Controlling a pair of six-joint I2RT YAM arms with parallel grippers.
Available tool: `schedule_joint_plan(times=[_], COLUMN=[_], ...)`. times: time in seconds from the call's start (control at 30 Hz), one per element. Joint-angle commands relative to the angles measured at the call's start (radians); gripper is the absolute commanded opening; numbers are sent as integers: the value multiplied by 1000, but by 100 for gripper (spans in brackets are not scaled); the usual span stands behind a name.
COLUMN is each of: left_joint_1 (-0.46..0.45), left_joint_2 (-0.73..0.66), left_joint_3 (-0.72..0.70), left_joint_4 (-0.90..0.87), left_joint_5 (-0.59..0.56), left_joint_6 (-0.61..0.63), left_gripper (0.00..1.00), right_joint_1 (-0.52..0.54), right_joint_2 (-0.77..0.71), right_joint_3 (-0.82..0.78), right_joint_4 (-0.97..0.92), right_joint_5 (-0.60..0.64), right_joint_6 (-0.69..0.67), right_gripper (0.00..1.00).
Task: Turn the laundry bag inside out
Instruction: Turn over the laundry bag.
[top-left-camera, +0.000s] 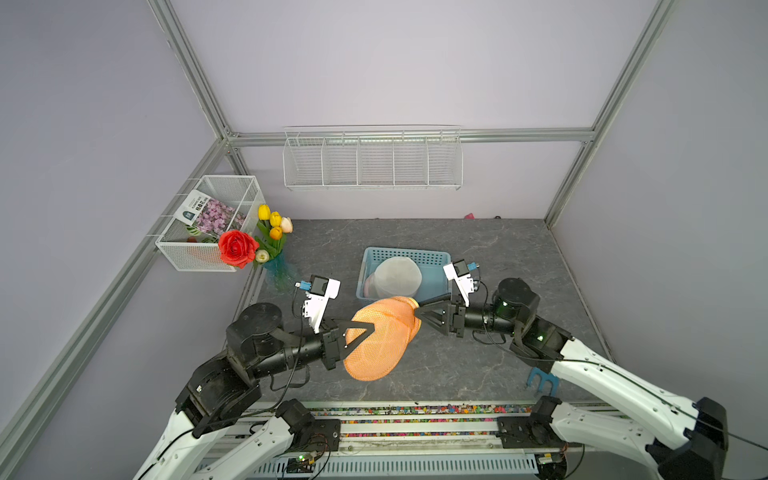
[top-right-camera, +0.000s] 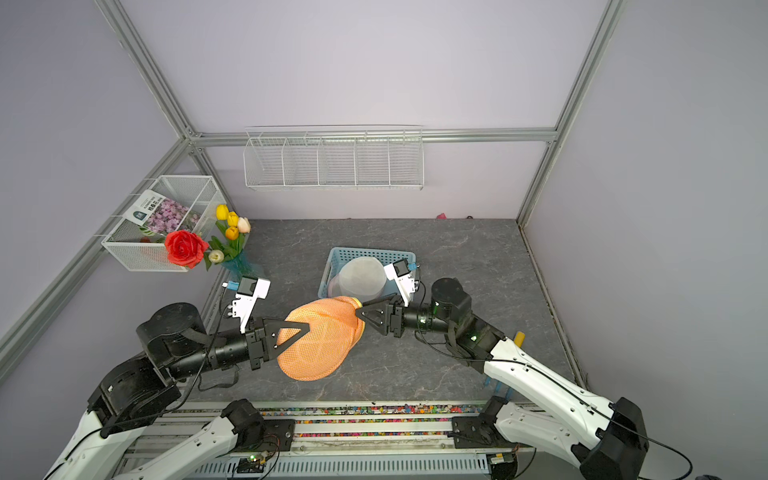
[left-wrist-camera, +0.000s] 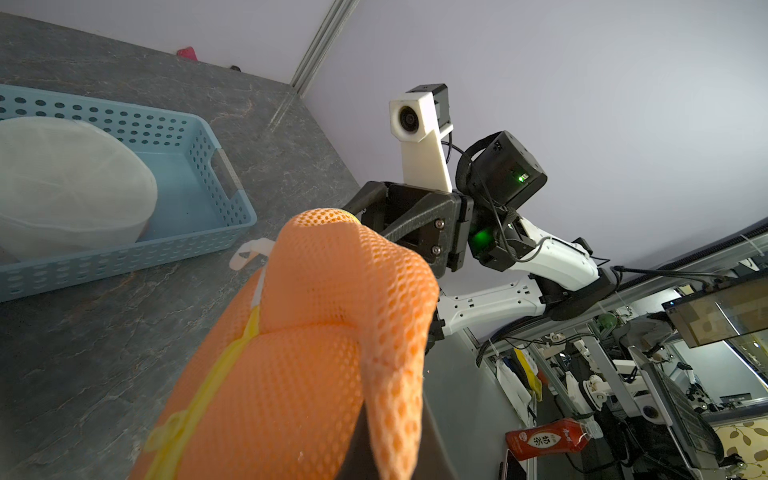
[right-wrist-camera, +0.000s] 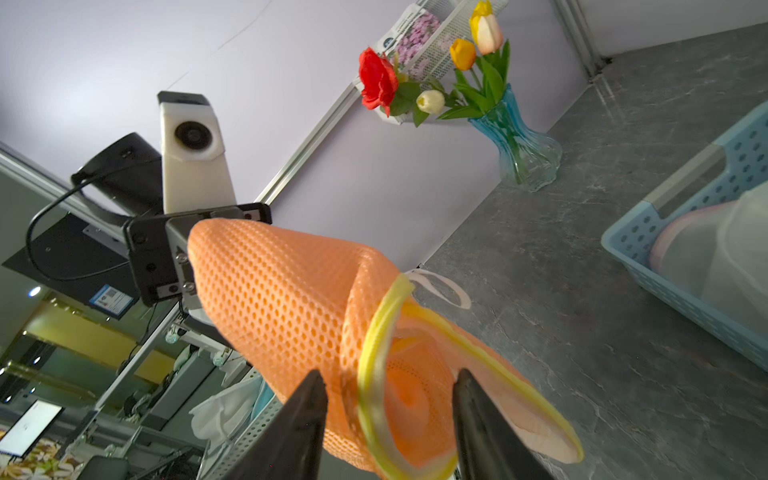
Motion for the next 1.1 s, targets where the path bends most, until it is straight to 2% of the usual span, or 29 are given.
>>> schedule_joint_plan(times=[0.0,0.13,0.2,0.27,0.37,0.43,0.53,0.63,0.7,0.73,0.83,0.93,0.97,1.07], left_joint_1=[-3,-2,-3,-3,-3,-3,-3,-2,-3,-3,-2,-3,-3,-2], left_joint_2=[-11,-15,-14,-13,-16,-20,-34,-63,-90,-107,-145,-172,-182,-212], left_joint_3=[5,0,-5,-8,-16,-28,-66,-145,-214,-258,-334,-374,-375,-334], left_joint_4=[45,52,63,69,67,75,148,340,518,638,881,1029,1022,819], left_joint_5=[8,7,15,26,67,129,273,393,432,436,393,318,266,50], left_joint_6=[10,5,-1,-2,0,-8,-40,-146,-249,-318,-437,-476,-475,-439], left_gripper=[0,0,0,0,0,0,0,0,0,0,0,0,0,0], right_joint_1=[4,8,16,17,7,-53,-177,-181,-174,-148,-63,-13,-8,-2], right_joint_2=[-8,-8,-3,-2,-61,-95,-59,41,123,157,245,316,327,311], right_joint_3=[-3,-7,-16,-23,-5,35,80,126,141,131,114,74,50,7], right_joint_4=[64,70,92,105,-36,-153,-192,-200,-165,-140,-114,-37,19,92], right_joint_5=[-31,-41,-46,-13,211,285,240,200,128,141,196,215,215,217], right_joint_6=[3,7,16,24,-44,-92,-94,-116,-111,-103,-114,-65,-32,16], right_gripper=[45,32,20,0,0,0,0,0,0,0,0,0,0,0])
